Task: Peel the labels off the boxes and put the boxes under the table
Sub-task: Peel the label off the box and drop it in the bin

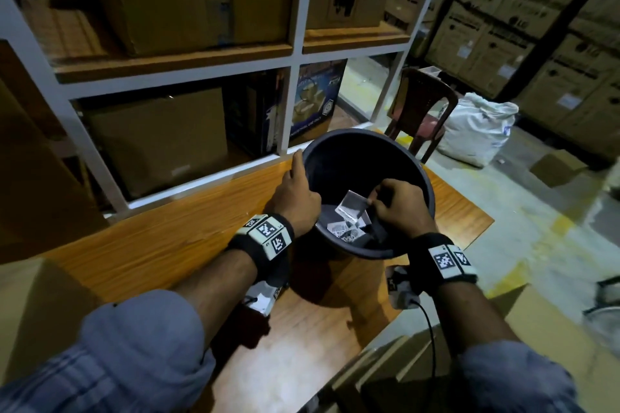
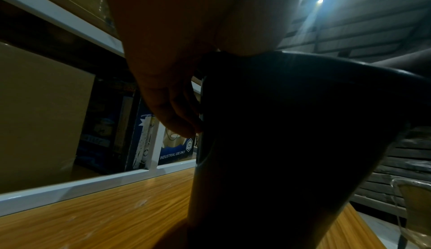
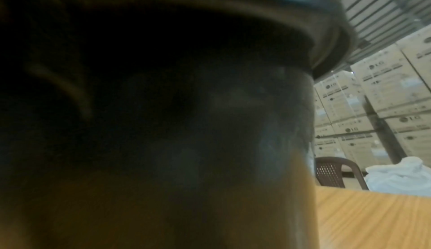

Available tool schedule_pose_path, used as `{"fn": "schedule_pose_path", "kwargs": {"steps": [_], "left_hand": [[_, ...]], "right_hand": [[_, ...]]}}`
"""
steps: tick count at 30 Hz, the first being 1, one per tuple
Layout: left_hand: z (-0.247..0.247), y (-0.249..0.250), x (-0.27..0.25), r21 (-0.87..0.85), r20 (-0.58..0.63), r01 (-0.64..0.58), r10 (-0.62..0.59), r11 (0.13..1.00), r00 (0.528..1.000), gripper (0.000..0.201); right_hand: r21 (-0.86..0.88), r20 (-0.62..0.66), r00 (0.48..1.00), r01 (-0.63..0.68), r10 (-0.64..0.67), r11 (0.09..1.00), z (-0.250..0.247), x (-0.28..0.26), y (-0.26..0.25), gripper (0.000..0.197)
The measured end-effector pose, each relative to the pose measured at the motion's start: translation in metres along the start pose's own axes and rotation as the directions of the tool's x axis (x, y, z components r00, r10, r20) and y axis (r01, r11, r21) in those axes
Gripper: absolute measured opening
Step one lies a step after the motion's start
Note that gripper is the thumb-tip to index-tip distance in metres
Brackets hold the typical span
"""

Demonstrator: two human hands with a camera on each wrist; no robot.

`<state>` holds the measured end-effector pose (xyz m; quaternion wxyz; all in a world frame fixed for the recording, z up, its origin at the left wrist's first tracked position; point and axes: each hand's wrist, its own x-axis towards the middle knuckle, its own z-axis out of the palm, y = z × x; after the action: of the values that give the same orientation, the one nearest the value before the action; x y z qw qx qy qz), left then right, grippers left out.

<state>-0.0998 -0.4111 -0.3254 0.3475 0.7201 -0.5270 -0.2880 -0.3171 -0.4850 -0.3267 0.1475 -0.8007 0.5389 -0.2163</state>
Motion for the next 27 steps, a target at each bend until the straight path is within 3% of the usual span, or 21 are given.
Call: {"fn": "schedule_pose_path", "kwargs": {"steps": [8, 12, 15, 19, 22, 27], "left_hand": [[-0.005, 0.002, 0.003, 0.007, 0.023, 0.025, -0.026, 1.0, 0.999, 0.09], [-0.005, 0.003, 0.003, 0.014, 0.026, 0.029, -0.03, 0.999, 0.999, 0.09], [-0.004, 0.005, 0.005, 0.042, 0.027, 0.038, -0.039, 0.998, 0.999, 0.091], [-0.003, 0.009, 0.004, 0.098, -0.011, 0.072, -0.072, 0.993, 0.997, 0.089], [-0.003, 0.011, 0.002, 0.104, -0.055, 0.079, -0.074, 0.991, 0.996, 0.088], [-0.005, 0.012, 0.0, 0.082, -0.065, 0.097, -0.092, 0.992, 0.994, 0.09]], "right_hand": [[0.024, -0.038, 0.998, 0.042, -0.041, 0.999, -0.001, 0.004, -0.006, 0.02], [0.021, -0.043, 0.998, 0.052, -0.051, 0.998, 0.002, 0.007, -0.003, 0.008], [-0.008, -0.036, 0.999, 0.027, -0.027, 1.0, 0.002, 0.009, -0.002, 0.012], [-0.004, 0.069, 0.994, -0.08, 0.08, 0.997, -0.008, 0.012, -0.005, 0.02], [0.03, 0.232, 0.953, -0.208, 0.196, 0.978, -0.023, 0.019, -0.011, 0.021], [-0.037, 0.242, 0.956, -0.16, 0.164, 0.986, -0.047, 0.024, -0.035, 0.021]]}}
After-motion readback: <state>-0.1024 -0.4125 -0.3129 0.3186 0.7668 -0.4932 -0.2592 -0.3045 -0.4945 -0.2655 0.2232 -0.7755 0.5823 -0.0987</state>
